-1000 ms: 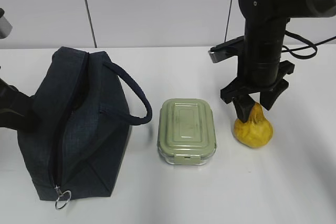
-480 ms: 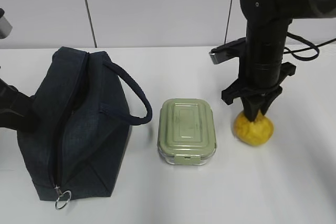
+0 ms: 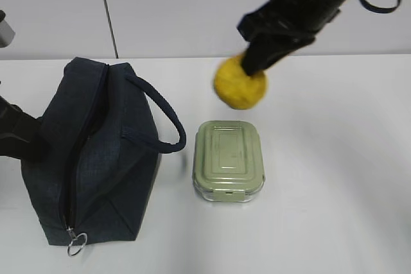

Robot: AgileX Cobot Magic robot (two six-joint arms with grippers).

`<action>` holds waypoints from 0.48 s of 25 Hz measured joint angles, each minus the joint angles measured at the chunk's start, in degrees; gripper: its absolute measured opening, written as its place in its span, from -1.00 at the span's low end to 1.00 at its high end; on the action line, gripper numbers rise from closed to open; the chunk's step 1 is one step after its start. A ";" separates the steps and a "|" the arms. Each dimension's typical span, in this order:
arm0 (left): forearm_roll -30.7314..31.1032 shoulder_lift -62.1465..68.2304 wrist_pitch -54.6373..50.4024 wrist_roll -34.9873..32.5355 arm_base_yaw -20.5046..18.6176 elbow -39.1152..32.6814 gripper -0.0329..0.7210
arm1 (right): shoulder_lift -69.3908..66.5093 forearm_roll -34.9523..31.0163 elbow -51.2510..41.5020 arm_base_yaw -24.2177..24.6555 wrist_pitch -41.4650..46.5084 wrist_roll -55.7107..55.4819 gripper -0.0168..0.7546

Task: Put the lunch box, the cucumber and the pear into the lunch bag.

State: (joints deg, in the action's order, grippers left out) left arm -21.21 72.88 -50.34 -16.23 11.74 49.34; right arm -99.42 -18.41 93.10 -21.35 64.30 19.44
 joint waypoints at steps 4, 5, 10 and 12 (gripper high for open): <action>0.00 0.00 0.05 0.00 0.00 0.00 -0.91 | 0.27 -13.62 1.58 -5.91 -5.18 10.87 -0.55; 0.00 0.00 0.05 0.00 0.00 0.00 -0.91 | 0.15 -16.23 1.73 -7.33 -6.68 13.20 -0.55; 0.06 0.00 0.00 0.00 0.00 0.00 -0.91 | -2.65 -24.63 1.91 -11.59 -13.20 21.04 -0.55; 0.06 0.00 -0.04 0.00 0.00 0.00 -0.91 | -4.72 -25.33 1.91 -12.21 -14.57 22.43 -0.55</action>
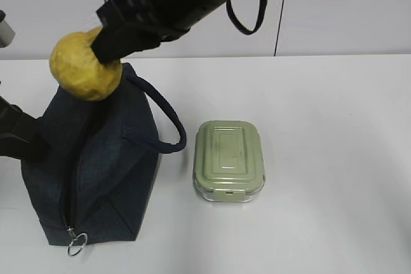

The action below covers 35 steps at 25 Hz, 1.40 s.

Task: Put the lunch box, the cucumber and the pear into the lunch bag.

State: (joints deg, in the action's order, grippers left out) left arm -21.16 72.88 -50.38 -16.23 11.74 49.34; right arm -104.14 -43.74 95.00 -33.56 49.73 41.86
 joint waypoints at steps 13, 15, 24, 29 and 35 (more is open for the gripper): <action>0.21 0.00 -0.21 0.00 0.00 0.00 -0.91 | -11.00 -2.34 0.00 -0.20 -1.92 3.02 -0.50; 0.31 0.00 -0.21 0.00 0.00 0.00 -0.91 | -11.20 -2.34 0.23 -0.20 -1.55 3.16 -0.28; 0.61 0.00 -0.23 0.00 0.00 0.00 -0.91 | -6.60 3.48 1.40 1.38 -0.01 -2.55 0.26; 0.65 0.00 -0.23 0.00 0.00 0.00 -0.91 | 0.41 5.67 -4.62 11.10 -0.12 -7.36 0.21; 0.83 0.00 -0.23 0.00 0.00 0.00 -0.91 | 4.17 -11.04 -27.46 25.60 -3.05 0.07 0.21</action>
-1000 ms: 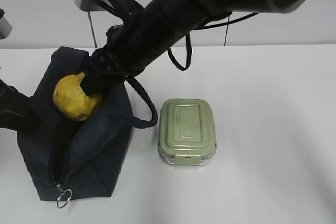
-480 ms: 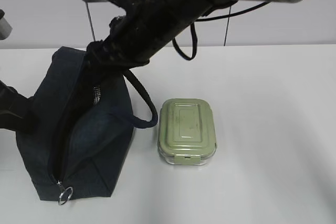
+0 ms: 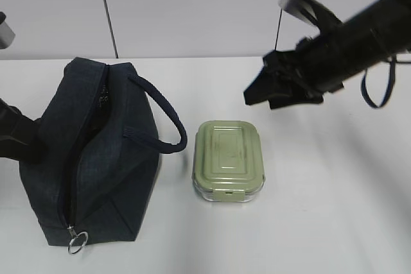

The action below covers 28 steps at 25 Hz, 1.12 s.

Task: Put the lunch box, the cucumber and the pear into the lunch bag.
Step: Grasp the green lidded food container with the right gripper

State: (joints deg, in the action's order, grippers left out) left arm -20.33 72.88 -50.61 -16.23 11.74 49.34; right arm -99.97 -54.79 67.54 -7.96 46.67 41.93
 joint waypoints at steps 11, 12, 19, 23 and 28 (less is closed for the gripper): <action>0.22 0.00 -0.05 0.00 0.00 0.00 -0.91 | -11.07 -15.41 -7.83 7.14 7.14 12.53 0.57; 0.22 0.00 -0.17 0.00 0.00 0.00 -0.91 | -12.14 -16.50 -7.83 7.14 7.52 13.52 0.58; 0.22 0.00 -0.71 0.00 0.00 0.00 -0.91 | -15.82 -24.90 -7.83 7.14 8.47 19.10 0.60; 0.22 0.00 -0.78 0.00 0.00 0.00 -0.91 | -17.59 -25.46 -7.71 7.14 8.13 20.15 0.60; 0.22 0.00 -0.89 0.00 0.00 0.00 -0.91 | -19.65 -26.24 -6.53 7.14 9.79 21.02 0.59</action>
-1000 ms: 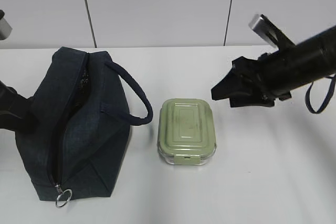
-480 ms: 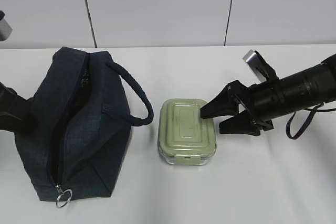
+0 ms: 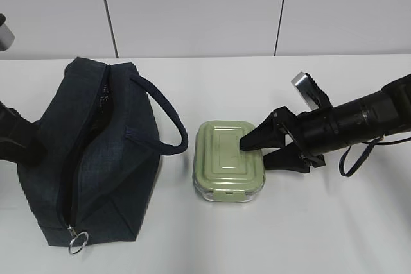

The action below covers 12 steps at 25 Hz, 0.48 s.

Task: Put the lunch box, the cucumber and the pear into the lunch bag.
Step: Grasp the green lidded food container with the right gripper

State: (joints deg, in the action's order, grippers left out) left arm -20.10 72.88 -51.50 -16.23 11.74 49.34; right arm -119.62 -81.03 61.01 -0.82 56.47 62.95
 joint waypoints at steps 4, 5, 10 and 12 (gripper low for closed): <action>0.00 0.00 -0.07 0.00 0.00 0.00 -0.91 | -0.81 -0.19 0.00 0.00 0.14 0.66 0.58; 0.00 0.00 -0.07 0.00 0.00 0.00 -0.91 | -0.95 -0.19 0.00 0.00 0.24 0.80 0.58; 0.00 0.00 -0.07 0.00 0.00 0.00 -0.91 | -1.12 -0.53 0.00 -0.48 0.24 1.69 0.58; 0.00 0.00 -0.07 0.00 0.00 0.00 -0.91 | -1.12 -0.92 0.00 -1.00 0.03 1.83 0.58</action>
State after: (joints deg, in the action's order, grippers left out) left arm -20.10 72.88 -51.57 -16.23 11.74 49.34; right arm -120.74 -81.95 61.01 -1.83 56.50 64.78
